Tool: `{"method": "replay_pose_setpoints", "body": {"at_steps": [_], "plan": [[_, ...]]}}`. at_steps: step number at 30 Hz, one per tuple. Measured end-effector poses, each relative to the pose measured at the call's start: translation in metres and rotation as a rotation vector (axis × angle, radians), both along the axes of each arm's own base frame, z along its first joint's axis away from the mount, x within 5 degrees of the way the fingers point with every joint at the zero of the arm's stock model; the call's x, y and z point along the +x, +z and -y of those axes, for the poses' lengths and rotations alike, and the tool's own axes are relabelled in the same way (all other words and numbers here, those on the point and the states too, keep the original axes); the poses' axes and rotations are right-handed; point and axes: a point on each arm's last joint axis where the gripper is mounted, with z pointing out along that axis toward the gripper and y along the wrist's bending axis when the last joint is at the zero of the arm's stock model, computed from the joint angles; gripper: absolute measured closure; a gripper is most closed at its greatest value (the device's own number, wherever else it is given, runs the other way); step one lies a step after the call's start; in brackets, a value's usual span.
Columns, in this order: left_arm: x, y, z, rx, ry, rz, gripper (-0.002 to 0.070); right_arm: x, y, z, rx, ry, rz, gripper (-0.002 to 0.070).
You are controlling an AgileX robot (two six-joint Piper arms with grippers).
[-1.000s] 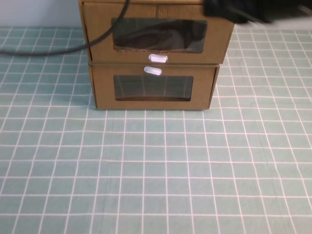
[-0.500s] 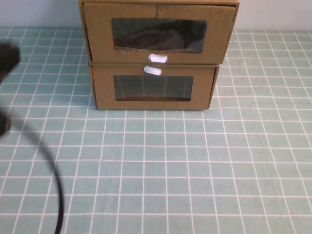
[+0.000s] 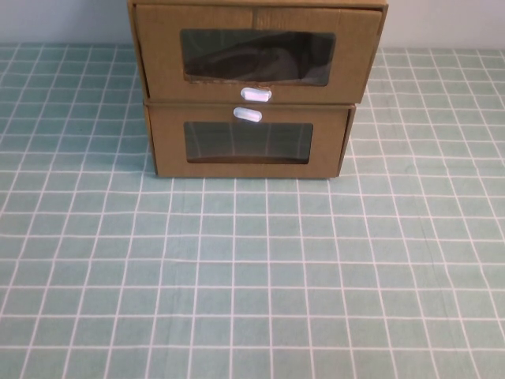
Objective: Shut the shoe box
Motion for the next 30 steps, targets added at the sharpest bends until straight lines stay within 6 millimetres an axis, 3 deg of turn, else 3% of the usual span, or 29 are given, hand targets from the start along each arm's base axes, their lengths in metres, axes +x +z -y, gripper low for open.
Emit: {"method": "replay_pose_setpoints", "body": {"at_steps": [5,9,15,30], "plan": [[0.011,-0.048,-0.002,0.005,0.051,-0.080,0.0680,0.022,-0.035,-0.004,0.050,-0.075,0.045,0.0687],[0.016,-0.075,-0.005,0.011,0.091,-0.126,0.0680,0.030,-0.061,-0.005,0.035,-0.103,0.015,0.0687],[0.017,-0.076,-0.006,0.004,0.102,-0.123,0.0680,0.032,-0.090,-0.005,-0.067,-0.105,-0.017,0.0687],[0.017,-0.076,-0.006,0.002,0.108,-0.117,0.0680,0.029,-0.113,-0.005,-0.148,-0.085,-0.111,0.0687]]}}
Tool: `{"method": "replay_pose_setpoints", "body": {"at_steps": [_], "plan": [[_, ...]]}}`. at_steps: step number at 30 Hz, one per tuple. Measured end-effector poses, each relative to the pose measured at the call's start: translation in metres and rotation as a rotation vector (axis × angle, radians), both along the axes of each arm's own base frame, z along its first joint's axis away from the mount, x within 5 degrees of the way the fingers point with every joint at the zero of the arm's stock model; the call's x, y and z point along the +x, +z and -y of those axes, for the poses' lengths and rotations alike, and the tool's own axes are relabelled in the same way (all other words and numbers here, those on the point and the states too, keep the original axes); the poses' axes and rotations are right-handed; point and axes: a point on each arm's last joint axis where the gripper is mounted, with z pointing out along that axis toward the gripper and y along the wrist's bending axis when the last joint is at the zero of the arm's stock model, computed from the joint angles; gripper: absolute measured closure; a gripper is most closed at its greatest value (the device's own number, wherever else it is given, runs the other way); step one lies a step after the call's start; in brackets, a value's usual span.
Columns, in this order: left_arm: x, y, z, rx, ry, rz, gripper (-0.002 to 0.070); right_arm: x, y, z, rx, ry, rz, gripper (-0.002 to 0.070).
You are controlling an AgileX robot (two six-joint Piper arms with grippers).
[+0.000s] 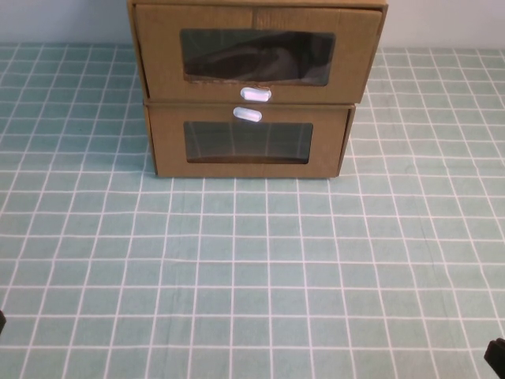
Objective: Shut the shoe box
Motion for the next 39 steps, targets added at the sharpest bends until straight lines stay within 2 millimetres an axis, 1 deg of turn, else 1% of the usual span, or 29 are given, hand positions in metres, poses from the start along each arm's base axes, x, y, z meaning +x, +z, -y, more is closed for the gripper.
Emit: {"method": "replay_pose_setpoints", "body": {"at_steps": [4,11,15,20,25,29,39], "plan": [[0.000,0.000,0.000,0.000,0.000,0.000,0.0680,0.000,0.002,0.004,-0.053,-0.022,0.053,0.0687],[0.000,0.000,0.000,0.000,0.000,0.000,0.0680,-0.001,0.008,0.025,-0.054,-0.312,0.142,0.0687],[0.000,0.000,0.000,0.000,0.000,0.000,0.0680,-0.007,0.007,0.030,-0.060,-0.383,0.166,0.0687],[0.000,0.000,0.000,-0.002,0.000,0.000,0.0680,-0.009,-0.005,0.032,-0.061,-0.405,0.191,0.0687],[0.000,0.000,0.000,-0.002,0.001,0.001,0.0680,-0.010,-0.011,0.031,-0.072,-0.401,0.138,0.0687],[0.000,0.000,0.000,-0.002,0.001,0.001,0.0680,-0.011,-0.019,0.031,-0.093,-0.390,0.059,0.0687],[0.000,0.000,0.000,-0.002,0.001,0.001,0.0680,-0.011,-0.019,0.031,-0.094,-0.390,0.054,0.0688]]}}
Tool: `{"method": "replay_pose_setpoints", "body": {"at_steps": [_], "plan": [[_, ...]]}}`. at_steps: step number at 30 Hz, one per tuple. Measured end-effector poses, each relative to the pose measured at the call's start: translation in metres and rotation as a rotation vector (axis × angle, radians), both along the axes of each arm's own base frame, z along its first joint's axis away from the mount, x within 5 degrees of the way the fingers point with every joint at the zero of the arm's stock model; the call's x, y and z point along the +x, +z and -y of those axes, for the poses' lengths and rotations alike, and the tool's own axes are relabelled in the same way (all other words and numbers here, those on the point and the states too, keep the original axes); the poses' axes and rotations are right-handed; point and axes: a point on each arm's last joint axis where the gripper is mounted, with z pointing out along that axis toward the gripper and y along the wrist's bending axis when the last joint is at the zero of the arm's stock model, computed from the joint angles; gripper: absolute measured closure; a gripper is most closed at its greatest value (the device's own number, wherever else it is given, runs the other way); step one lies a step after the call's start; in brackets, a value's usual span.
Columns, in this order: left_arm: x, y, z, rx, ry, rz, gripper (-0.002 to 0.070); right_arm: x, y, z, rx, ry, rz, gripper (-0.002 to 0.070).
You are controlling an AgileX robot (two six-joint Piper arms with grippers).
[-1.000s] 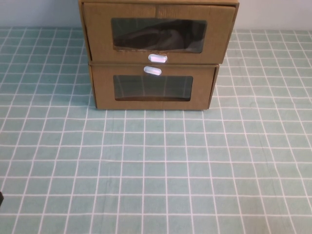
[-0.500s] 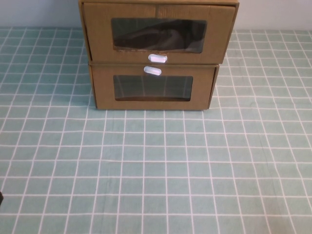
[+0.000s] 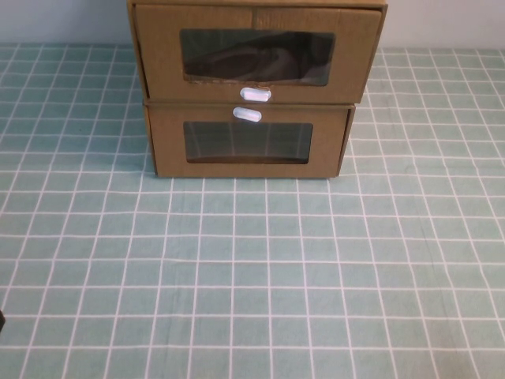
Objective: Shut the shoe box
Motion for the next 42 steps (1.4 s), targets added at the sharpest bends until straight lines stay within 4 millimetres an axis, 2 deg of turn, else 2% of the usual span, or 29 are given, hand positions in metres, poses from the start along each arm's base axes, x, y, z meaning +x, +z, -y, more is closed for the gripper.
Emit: {"method": "replay_pose_setpoints", "body": {"at_steps": [15,21,24,31,42], "plan": [[0.000,0.000,0.000,-0.001,0.004,0.004,0.0680,0.000,0.000,0.000,0.000,0.000,0.000,0.0688],[0.003,0.004,-0.010,-0.061,0.138,0.033,0.0680,0.000,0.000,0.000,0.000,0.000,0.000,0.0688],[0.003,0.001,-0.014,-0.094,0.204,-0.005,0.0680,0.000,0.000,0.000,0.000,0.000,0.000,0.0688],[-0.001,-0.020,-0.015,-0.051,0.233,-0.237,0.0680,0.000,0.000,0.000,0.001,0.000,-0.002,0.0687],[-0.001,-0.021,-0.015,-0.047,0.233,-0.245,0.0680,0.000,0.000,0.000,0.002,0.001,-0.002,0.0688]]}}
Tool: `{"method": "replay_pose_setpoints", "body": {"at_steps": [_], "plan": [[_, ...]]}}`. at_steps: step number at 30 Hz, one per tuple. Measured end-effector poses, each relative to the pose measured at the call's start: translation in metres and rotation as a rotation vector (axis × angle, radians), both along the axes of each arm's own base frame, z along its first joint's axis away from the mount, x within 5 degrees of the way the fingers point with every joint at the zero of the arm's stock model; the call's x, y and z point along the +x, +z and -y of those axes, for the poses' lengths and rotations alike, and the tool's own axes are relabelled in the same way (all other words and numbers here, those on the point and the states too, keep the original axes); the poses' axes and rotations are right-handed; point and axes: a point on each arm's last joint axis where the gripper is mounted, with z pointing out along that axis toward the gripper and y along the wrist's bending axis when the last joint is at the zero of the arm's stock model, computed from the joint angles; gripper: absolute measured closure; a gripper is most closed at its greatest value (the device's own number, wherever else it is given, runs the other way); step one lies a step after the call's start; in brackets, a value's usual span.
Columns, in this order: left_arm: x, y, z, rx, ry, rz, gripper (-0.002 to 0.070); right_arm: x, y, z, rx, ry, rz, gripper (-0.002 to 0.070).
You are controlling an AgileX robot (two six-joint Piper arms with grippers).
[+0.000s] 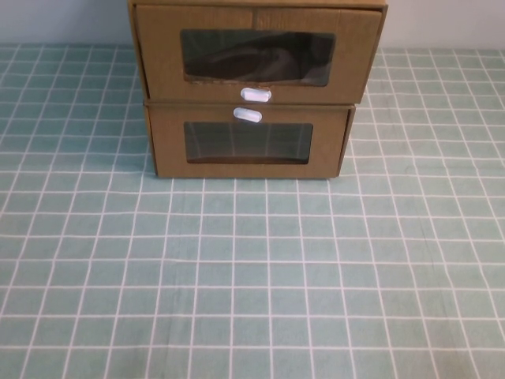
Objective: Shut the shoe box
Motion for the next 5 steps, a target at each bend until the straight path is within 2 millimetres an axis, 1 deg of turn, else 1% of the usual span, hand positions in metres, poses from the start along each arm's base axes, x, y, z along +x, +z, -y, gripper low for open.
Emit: {"method": "replay_pose_setpoints", "body": {"at_steps": [5], "plan": [[0.0000,0.0000,0.0000,-0.002,0.001,0.000,0.0680,0.0000,0.0000,0.0000,0.000,0.000,0.000,0.0688]]}}
